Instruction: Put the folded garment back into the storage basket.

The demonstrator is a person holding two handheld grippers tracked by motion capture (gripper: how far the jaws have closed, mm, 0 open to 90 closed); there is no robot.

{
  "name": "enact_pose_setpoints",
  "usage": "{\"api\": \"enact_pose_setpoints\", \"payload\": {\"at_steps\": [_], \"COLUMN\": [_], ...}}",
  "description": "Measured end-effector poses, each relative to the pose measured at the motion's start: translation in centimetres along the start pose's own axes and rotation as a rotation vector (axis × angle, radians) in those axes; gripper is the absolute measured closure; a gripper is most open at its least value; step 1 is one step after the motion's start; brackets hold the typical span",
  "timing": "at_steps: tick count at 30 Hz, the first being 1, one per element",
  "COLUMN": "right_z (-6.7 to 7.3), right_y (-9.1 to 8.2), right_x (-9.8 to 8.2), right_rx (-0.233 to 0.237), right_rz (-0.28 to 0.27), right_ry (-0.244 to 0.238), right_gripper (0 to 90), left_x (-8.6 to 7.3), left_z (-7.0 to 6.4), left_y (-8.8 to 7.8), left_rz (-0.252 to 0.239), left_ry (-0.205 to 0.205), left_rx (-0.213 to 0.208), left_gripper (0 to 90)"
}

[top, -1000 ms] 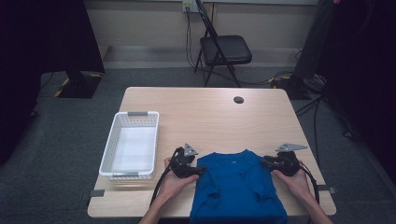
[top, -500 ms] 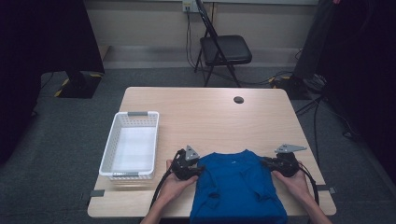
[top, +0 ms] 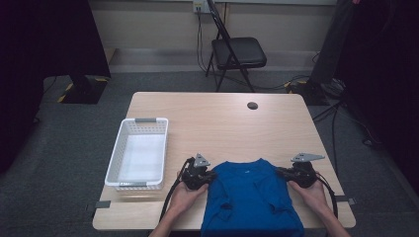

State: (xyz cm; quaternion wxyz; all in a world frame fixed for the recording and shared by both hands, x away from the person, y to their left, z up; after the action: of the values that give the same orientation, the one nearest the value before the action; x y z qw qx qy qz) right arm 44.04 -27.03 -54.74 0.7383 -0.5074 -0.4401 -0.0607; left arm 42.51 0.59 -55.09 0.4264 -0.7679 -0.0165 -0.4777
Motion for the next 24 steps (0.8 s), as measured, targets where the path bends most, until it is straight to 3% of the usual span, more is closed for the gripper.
{"api": "enact_pose_setpoints", "payload": {"at_steps": [6, 8, 24], "right_z": [-0.1, -0.1, 0.3], "right_y": [0.0, -0.1, -1.2], "right_x": [0.1, 0.1, 1.1], "right_rx": [0.031, 0.040, 0.104], "right_rz": [-0.008, -0.011, -0.083], "right_ry": [0.033, 0.043, 0.066], "right_gripper": [85.4, 85.5, 86.2], "left_x": [-0.1, -0.1, 0.6], "left_z": [0.2, 0.2, 0.5], "left_y": [-0.1, -0.2, -1.5], "left_rz": [0.004, 0.007, -0.029], "left_ry": [-0.011, 0.004, 0.004], "left_rx": [-0.013, -0.002, -0.018], "left_gripper": [85.1, 85.0, 85.1]}}
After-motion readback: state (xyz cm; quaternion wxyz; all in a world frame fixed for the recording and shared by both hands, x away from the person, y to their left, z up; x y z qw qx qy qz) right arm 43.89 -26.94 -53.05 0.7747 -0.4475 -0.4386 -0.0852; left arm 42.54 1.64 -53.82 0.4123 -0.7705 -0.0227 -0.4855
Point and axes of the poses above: each handheld gripper's, and its own axes: y roughly forward along the jaws, x roughly out of its top, z roughly to its left, the point moved 9 cm from there along y, roughly forward along the jaws
